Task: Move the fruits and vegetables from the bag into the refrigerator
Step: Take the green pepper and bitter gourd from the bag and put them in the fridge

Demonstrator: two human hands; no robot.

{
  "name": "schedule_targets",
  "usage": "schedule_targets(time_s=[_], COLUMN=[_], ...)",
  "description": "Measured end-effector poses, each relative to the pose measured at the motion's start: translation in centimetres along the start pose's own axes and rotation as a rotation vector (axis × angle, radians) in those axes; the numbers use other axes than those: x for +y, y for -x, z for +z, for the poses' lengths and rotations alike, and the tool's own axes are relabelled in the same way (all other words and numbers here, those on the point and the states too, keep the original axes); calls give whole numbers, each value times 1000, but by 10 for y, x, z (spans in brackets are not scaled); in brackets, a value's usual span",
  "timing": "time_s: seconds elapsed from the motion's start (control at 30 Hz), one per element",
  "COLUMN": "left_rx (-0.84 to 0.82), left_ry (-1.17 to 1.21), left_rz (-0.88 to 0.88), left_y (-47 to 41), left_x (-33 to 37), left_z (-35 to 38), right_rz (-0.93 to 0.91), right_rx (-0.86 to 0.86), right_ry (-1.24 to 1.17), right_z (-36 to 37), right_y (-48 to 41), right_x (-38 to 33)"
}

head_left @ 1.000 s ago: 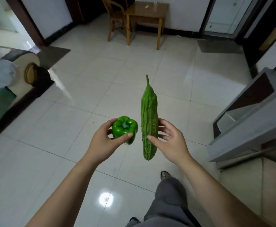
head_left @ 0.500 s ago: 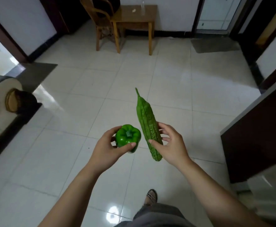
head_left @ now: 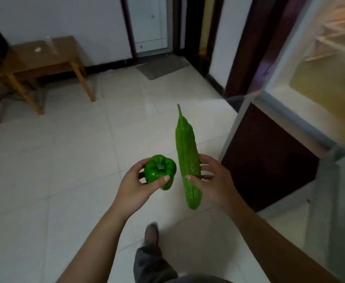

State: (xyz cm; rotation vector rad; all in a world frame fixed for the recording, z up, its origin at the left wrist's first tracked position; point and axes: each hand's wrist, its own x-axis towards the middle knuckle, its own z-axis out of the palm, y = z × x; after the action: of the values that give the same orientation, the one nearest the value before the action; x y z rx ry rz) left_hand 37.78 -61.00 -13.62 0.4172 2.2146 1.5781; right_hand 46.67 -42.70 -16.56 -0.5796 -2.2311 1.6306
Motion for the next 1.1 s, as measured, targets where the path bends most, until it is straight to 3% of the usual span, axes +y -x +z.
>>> schedule_targets(time_s=[0.3, 0.57, 1.1], left_rx=[-440, -717, -890], left_ry=[-151, -94, -8], left_rz=[223, 353, 580], left_y=[-202, -277, -392], left_x=[56, 115, 266], left_z=[26, 118, 328], right_rz=[76, 53, -46], right_rx=[428, 816, 985], right_ry=[-34, 37, -9], right_z=[-31, -91, -307], right_y=[-100, -129, -247], right_x=[-19, -23, 12])
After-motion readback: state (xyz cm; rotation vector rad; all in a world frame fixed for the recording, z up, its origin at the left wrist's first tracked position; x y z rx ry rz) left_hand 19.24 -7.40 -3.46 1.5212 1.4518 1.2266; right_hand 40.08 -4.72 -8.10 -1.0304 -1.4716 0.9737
